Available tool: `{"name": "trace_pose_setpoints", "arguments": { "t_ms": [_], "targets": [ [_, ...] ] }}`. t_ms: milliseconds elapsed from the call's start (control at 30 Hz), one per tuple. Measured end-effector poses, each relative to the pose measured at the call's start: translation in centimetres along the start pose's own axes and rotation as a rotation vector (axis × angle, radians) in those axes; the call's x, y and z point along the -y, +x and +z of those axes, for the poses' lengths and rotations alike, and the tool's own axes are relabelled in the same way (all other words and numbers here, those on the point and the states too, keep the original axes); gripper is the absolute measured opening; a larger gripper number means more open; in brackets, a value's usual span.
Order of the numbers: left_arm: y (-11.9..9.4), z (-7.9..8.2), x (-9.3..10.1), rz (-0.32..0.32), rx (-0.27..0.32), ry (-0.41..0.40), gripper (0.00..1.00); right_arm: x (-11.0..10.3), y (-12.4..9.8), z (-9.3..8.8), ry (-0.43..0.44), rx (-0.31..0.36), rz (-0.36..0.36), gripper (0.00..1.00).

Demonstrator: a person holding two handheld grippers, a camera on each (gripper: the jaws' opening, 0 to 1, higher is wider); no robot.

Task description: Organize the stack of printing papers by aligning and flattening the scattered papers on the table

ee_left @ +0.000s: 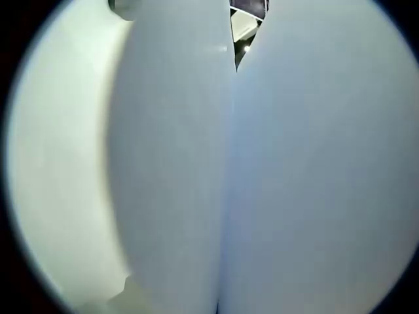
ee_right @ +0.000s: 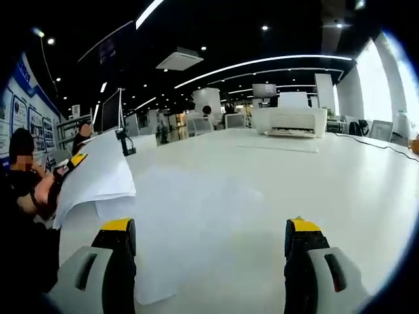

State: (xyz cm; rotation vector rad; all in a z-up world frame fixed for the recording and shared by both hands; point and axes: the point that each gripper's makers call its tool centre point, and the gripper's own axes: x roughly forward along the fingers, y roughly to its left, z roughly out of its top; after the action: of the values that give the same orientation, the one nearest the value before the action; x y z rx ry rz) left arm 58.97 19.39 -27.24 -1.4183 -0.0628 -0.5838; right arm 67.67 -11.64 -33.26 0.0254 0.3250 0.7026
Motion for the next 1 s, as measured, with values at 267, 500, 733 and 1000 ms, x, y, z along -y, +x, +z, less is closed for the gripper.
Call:
{"name": "trace_pose_setpoints", "arguments": {
  "t_ms": [267,500,733,1000],
  "targets": [
    [0.0,0.0,0.0,0.002,-0.001,-0.003,0.06,0.9,1.9,0.7,0.012,0.002,-0.005,0.90],
    [0.0,-0.1,0.0,0.006,-0.002,-0.006,0.06,1.3,3.1,1.0,0.010,-0.008,-0.007,0.90],
    [0.1,-0.1,-0.1,0.012,-0.002,-0.008,0.06,1.6,4.4,1.2,0.011,-0.016,-0.005,0.90],
    [0.1,0.0,-0.1,0.014,-0.002,-0.009,0.06,1.5,6.1,0.9,-0.011,-0.060,-0.013,0.90]
  ]
}}
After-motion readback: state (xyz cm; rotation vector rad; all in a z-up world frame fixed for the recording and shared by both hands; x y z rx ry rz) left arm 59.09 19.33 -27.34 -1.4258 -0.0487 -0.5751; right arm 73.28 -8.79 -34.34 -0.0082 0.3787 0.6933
